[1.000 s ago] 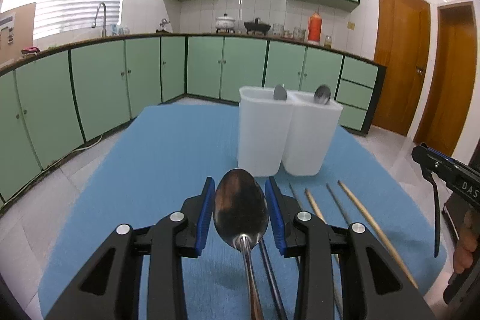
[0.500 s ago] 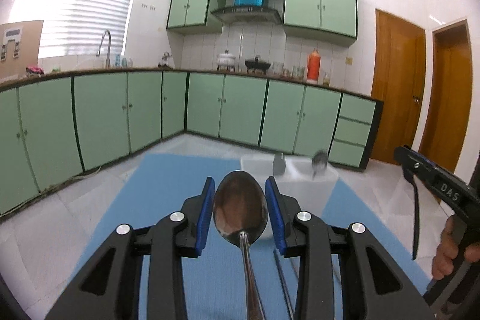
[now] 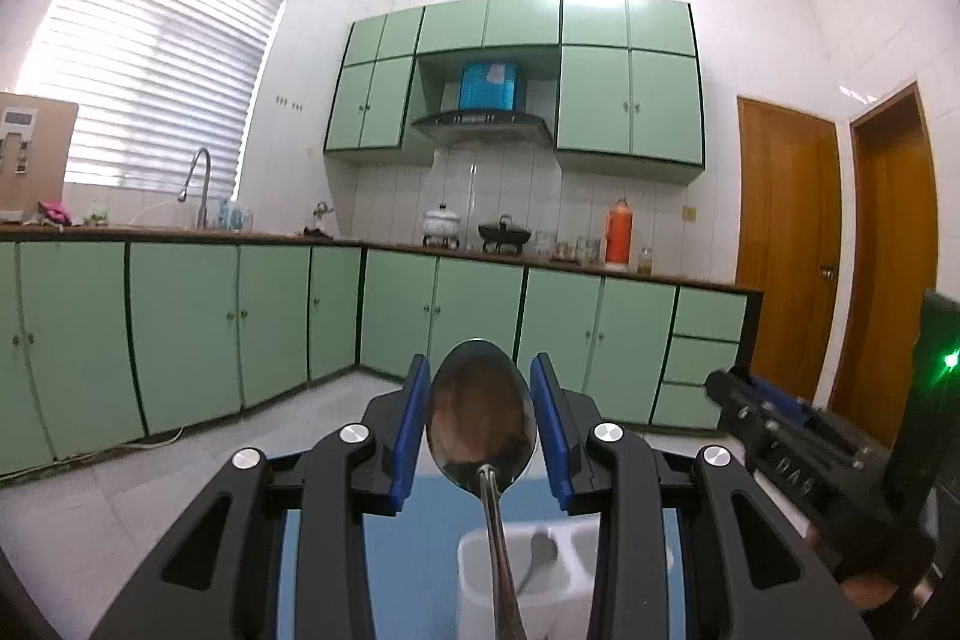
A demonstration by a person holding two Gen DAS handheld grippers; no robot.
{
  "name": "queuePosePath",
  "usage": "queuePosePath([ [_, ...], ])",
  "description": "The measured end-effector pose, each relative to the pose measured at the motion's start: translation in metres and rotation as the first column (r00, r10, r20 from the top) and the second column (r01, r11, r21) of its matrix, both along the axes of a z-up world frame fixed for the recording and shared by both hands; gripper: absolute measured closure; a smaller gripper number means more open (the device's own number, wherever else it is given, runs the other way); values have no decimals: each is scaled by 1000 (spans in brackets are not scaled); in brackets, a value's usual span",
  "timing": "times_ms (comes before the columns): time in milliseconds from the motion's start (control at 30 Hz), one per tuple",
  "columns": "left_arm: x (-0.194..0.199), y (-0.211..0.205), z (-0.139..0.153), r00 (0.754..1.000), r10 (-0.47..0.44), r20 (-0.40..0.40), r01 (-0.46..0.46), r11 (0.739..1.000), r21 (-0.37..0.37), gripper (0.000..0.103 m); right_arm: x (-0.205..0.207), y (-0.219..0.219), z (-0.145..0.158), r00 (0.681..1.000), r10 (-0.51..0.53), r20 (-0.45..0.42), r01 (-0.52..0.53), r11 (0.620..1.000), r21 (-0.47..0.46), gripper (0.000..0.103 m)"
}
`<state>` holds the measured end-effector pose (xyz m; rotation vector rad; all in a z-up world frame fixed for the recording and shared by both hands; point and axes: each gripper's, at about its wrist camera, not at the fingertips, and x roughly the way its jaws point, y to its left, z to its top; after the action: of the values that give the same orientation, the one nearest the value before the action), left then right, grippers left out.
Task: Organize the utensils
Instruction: 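Lift both spoons and release them into the white caddy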
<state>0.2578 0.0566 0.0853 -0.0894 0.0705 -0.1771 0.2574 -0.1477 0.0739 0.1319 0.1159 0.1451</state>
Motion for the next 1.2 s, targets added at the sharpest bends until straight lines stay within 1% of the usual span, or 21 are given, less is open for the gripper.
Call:
queuePosePath([
  [167,40,-11,-2,1000,12,28,-12,1000,5,69,34,3,-9,1000,-20,-3,20,1000,7,70],
  [333,69,-21,-21,1000,-1,13,1,1000,17,69,59,10,-25,999,-27,-35,27,1000,3,70],
  [467,85,-26,-38,1000,-15,-19,16,1000,26,69,63,14,-39,998,-21,-53,21,1000,0,70],
  [667,88,-25,-60,998,-29,-61,31,999,36,69,60,21,-55,997,-6,-82,4,1000,-29,70],
  [867,86,-20,-71,994,-15,-109,21,999,48,68,44,21,-62,995,-2,-102,-3,999,-41,69],
  [1000,77,-18,-74,993,-8,-115,14,999,47,60,36,18,-65,993,-7,-117,3,999,-33,66],
  [1067,70,-16,-75,994,-5,-111,11,999,52,57,31,16,-65,993,-8,-120,4,1000,-30,66],
  [1133,64,-15,-76,994,-2,-110,8,998,55,54,25,15,-65,992,-12,-122,8,1000,-30,61],
  [1200,58,-13,-77,994,0,-113,6,999,54,51,17,12,-64,992,-19,-124,16,1000,-26,59],
])
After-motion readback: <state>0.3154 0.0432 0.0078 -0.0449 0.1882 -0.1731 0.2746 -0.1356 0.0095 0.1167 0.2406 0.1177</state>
